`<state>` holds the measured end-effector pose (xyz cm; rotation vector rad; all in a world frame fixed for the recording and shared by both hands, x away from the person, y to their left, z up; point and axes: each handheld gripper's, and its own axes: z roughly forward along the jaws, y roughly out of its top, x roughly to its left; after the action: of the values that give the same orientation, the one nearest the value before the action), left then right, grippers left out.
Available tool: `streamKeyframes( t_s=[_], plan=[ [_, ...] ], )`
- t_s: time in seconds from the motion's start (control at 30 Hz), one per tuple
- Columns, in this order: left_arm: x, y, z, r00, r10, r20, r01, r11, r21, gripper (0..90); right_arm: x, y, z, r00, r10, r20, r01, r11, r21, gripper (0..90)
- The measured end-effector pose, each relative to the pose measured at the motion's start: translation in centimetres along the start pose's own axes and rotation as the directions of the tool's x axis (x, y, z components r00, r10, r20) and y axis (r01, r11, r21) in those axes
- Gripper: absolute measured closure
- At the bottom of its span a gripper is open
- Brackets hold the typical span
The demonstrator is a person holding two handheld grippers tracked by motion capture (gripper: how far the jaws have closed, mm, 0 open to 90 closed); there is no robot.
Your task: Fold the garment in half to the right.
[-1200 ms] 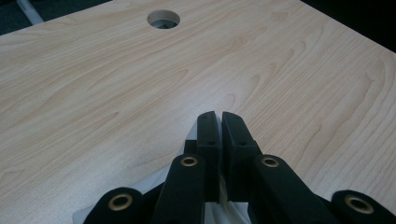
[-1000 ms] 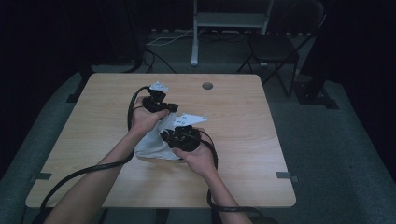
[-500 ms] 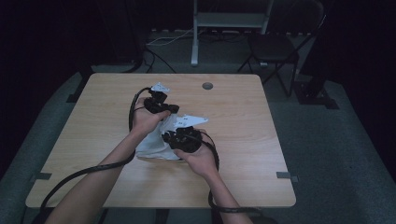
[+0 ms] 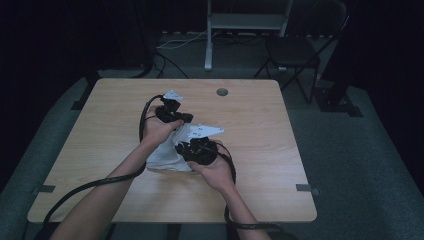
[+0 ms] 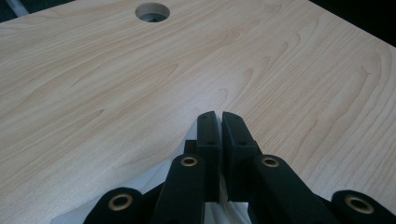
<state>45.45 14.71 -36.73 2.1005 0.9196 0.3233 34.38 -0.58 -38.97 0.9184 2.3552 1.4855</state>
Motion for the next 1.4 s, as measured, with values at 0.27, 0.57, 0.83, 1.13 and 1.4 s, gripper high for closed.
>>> streamKeyframes(
  t_s=[0.27, 0.57, 0.83, 1.13, 1.4],
  plan=[
    [-0.1, -0.1, 0.1, 1.0, 0.004, 0.002, -0.004, 0.9999, 0.01, 86.6, -0.2, -0.2, -0.1, 1.0, 0.001, 0.001, -0.001, 1.0, 0.004, 76.6],
    [-0.2, -0.2, 0.3, 1.0, 0.006, 0.006, -0.006, 1.0, 0.006, 86.5, -0.2, -0.4, -0.1, 1.0, 0.009, 0.003, -0.009, 1.0, 0.007, 76.4],
    [-0.3, -0.3, 0.5, 1.0, 0.007, 0.006, -0.008, 0.9999, 0.011, 86.5, -0.3, -0.6, -0.2, 0.9999, 0.012, 0.006, -0.012, 1.0, 0.009, 76.5],
    [-0.4, -0.3, 0.7, 0.9999, 0.014, 0.007, -0.014, 0.9997, 0.019, 86.5, -0.5, -0.9, -0.2, 0.9999, 0.011, 0.007, -0.011, 1.0, 0.011, 76.4],
    [-0.5, -0.5, 0.8, 0.9999, 0.015, 0.008, -0.015, 0.9997, 0.017, 86.4, -0.6, -1.1, -0.3, 0.9999, 0.01, 0.012, -0.01, 1.0, 0.016, 76.4]
  ],
)
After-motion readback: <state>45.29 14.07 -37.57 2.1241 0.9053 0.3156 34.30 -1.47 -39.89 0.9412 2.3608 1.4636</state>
